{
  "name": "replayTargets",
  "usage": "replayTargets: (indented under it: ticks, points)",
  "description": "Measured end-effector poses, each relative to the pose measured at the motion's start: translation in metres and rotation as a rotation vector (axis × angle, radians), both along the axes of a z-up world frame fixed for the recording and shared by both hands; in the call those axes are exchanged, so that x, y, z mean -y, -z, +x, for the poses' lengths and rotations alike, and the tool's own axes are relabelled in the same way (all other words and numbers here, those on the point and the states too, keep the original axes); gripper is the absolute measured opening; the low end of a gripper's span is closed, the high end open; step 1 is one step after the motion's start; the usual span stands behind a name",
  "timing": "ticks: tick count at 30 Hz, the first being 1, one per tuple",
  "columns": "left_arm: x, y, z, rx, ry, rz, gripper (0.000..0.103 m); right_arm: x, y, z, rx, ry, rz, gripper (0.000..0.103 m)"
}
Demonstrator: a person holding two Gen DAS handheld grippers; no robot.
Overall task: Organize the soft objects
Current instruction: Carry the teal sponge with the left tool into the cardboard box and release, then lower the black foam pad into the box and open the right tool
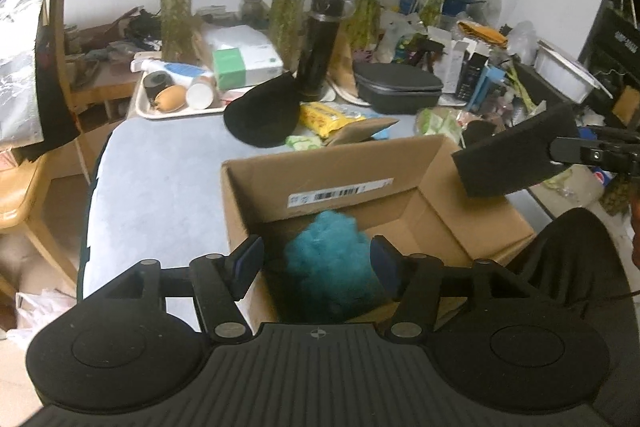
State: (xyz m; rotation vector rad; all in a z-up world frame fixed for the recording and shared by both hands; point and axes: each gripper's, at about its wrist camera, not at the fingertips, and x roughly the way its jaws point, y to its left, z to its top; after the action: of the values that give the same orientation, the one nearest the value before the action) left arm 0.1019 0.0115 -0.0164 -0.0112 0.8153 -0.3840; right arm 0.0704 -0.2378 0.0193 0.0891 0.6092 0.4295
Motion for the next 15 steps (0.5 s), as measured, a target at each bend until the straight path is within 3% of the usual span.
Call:
replayTargets:
  ticks: [15]
  points:
    - [-0.016, 0.01, -0.011, -0.032, -0.028, -0.011, 0.058, -0.022, 0.02, 0.004, -0.043, -0.083, -0.119, 0.065]
